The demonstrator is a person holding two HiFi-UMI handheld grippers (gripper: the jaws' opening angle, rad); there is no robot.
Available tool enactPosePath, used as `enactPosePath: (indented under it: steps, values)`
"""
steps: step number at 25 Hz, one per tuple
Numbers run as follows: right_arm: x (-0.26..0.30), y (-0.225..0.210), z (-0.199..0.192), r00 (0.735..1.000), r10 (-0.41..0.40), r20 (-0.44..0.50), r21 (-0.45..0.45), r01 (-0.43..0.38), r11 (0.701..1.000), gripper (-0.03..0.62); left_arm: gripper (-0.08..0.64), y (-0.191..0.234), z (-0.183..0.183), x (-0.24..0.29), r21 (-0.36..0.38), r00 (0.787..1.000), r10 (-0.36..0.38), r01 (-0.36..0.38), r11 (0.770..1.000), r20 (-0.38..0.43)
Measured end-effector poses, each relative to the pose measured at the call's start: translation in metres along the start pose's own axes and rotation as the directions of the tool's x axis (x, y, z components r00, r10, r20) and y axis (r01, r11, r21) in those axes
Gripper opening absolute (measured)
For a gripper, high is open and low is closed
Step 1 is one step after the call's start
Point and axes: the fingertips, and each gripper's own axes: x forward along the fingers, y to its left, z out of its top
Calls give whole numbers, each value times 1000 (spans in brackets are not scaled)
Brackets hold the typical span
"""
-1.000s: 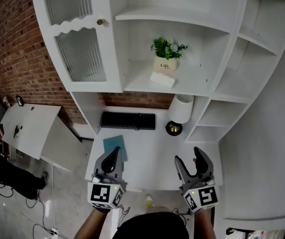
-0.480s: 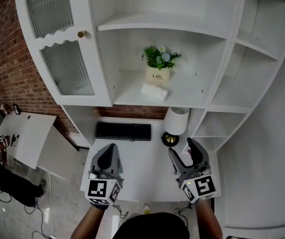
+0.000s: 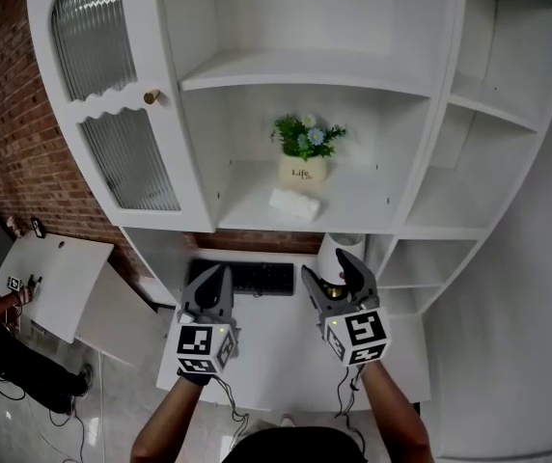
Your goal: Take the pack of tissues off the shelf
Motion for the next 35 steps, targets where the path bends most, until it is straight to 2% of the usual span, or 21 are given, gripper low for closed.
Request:
enactPosePath:
  steps: [8, 16, 28, 35]
  values:
    - [52, -33, 10, 1000, -9, -25, 24, 10, 1000, 276, 15, 3, 10, 52, 6, 1000, -13, 13, 1000, 6]
    - [84, -45, 4, 997, -9, -76, 39, 12, 999, 276, 15, 6, 11, 84, 0, 1000, -26, 26, 1000, 2]
    - [112, -44, -13, 984, -22, -178, 71, 35, 997, 267, 15, 12, 1, 109, -4, 999, -41, 41, 999, -15]
    - [112, -47, -13, 981, -42, -188, 68, 56, 996, 242, 15, 12, -1, 112, -1, 999, -46, 46, 999, -18]
